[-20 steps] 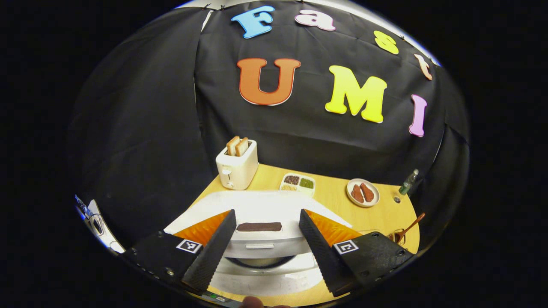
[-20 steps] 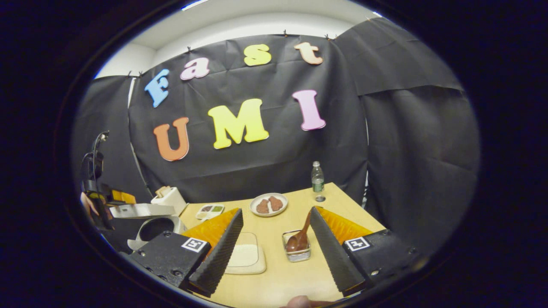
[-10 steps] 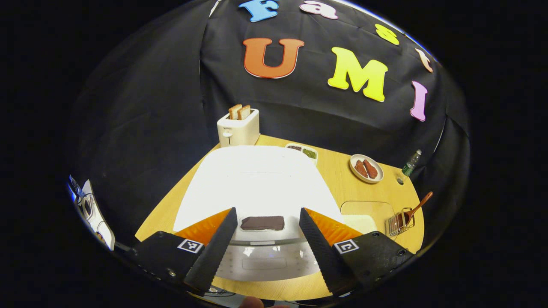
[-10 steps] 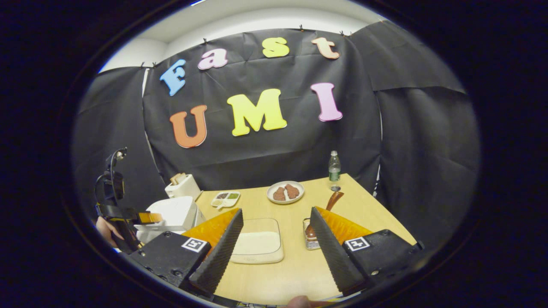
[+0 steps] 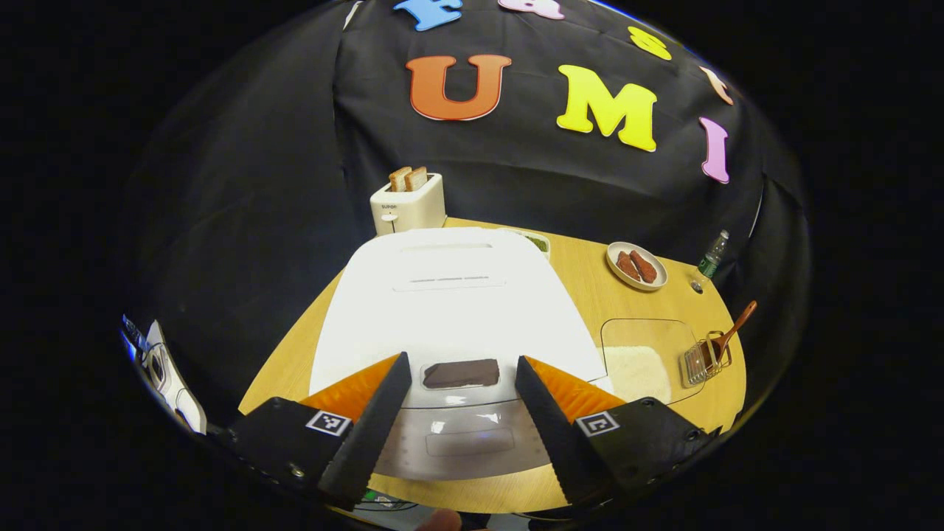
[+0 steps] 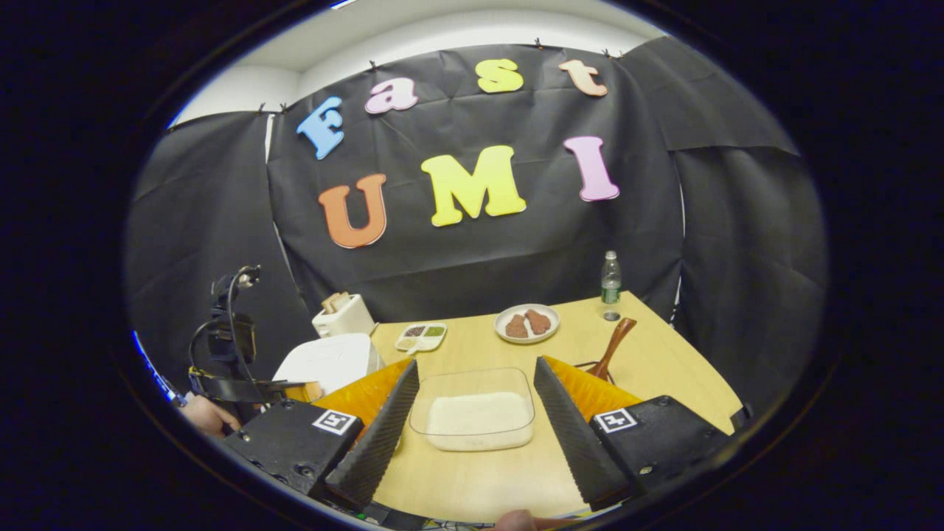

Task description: Close the left gripper, press the button to open the rice cooker; take a wooden spoon from the chopstick holder with the right hand, scoop a spoonful of rice and pour it into the rice cooker, then put the wooden spoon back into the chopstick holder.

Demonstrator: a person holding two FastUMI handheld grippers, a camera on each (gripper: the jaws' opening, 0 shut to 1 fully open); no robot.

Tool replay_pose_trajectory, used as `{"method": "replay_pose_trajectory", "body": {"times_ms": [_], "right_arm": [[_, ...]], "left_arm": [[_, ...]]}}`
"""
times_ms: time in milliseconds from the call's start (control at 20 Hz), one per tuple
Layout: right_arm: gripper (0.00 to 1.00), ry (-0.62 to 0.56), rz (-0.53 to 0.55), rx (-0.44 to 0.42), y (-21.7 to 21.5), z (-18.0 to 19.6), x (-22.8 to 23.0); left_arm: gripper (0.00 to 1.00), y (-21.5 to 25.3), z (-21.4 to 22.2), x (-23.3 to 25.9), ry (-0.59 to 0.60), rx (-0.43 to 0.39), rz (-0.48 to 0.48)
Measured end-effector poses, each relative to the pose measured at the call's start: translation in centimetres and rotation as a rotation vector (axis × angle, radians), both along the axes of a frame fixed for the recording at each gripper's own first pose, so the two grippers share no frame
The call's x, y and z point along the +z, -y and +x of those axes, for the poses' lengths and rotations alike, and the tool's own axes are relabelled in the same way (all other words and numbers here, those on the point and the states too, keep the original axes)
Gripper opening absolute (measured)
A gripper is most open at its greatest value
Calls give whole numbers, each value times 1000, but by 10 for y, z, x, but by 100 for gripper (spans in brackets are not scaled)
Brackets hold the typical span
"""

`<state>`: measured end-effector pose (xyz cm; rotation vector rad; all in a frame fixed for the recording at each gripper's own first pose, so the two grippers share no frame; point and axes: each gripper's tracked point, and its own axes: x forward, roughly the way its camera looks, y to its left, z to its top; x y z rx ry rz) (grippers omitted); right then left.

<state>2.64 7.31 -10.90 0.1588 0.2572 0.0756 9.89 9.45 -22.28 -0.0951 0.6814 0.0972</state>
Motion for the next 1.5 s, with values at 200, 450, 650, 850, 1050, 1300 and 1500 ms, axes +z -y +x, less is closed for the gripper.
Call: {"method": "replay_pose_trajectory", "body": {"times_ms": [200, 450, 650, 850, 1050, 1300, 1500], "right_arm": [[100, -8, -15, 2, -1, -3, 0], [99, -11, -30, 9, -1, -4, 0], [100, 10, -23, 27, -11, 3, 8], [100, 54, -4, 24, -20, 11, 24], [100, 94, -73, -1, -12, 12, 36], [99, 158, -112, -52, 3, 3, 58], [100, 231, -118, -68, 30, -17, 91]], "left_arm": [[96, -1, -1, -2, -17, 14, 6], [97, -2, 0, -2, 1, 16, 17], [96, -3, 4, 3, 71, -6, 62], [95, -3, 6, 7, 82, 6, 50], [93, -6, 0, 51, 216, -37, 78], [94, 3, -38, 138, 437, -115, 73], [93, 31, -80, 197, 583, -134, 50]]}}
